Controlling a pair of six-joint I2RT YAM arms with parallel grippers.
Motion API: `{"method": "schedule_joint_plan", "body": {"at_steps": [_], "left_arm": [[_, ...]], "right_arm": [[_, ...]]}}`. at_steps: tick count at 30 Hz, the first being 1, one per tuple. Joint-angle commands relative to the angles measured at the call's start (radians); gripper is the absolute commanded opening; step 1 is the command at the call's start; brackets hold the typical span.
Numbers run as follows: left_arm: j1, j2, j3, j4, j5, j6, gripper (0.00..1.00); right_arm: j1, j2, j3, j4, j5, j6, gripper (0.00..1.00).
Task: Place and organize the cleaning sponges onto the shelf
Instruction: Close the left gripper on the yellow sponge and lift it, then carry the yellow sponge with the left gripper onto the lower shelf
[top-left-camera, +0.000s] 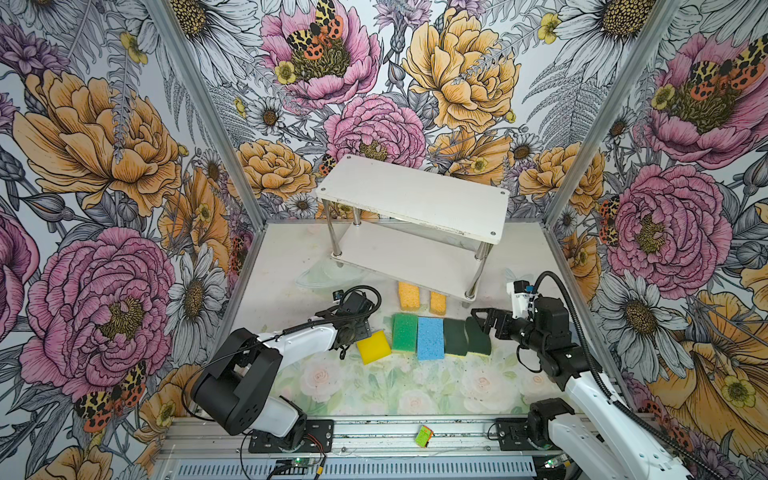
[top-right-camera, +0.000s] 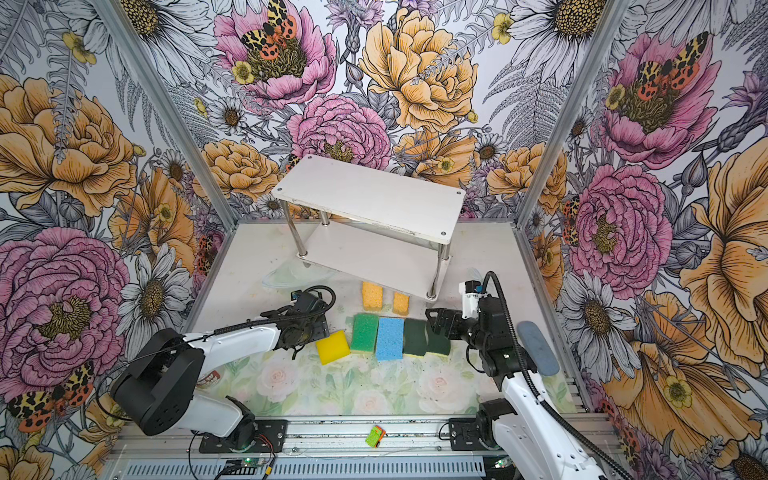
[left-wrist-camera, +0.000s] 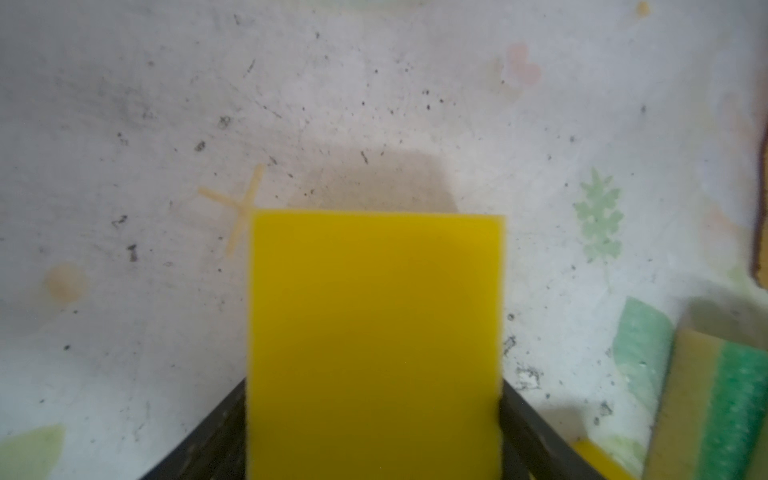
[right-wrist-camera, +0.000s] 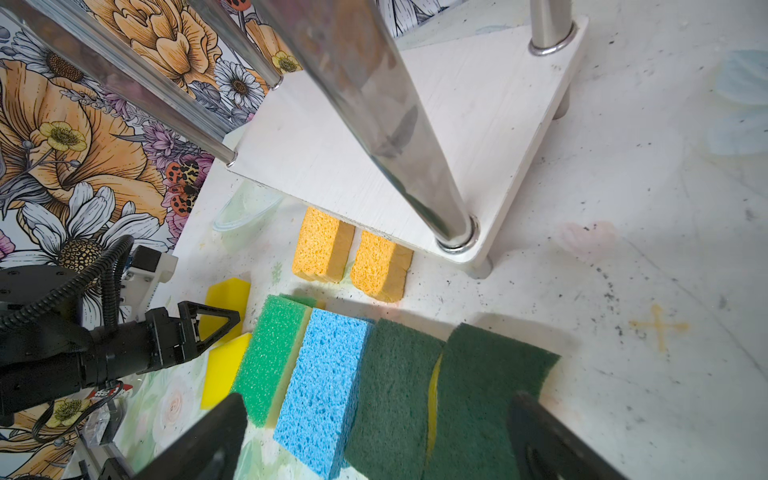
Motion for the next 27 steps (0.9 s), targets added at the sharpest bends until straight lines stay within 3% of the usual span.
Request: {"method": "schedule_joint_plan", "body": {"at_steps": [1,13,27], "left_arm": [[-0.004,0.019,0.031,-0.011,-0.011,0.031,0.72],[-0.001,-0.06,0.069,-0.022,-0.038,0.144,0.59],[-0.052,-0.173,0.198,-0.019,-0.015,0.352,0.55]], "right_arm": [[0.006,-0.014,0.01,0.007,0.007,-0.006,1.0],[0.007,-0.033,0.003,0.007,0.016,-0.001,1.0],[0.007,-0.058,-0.005,0.005,0.031,0.021,1.0]]}}
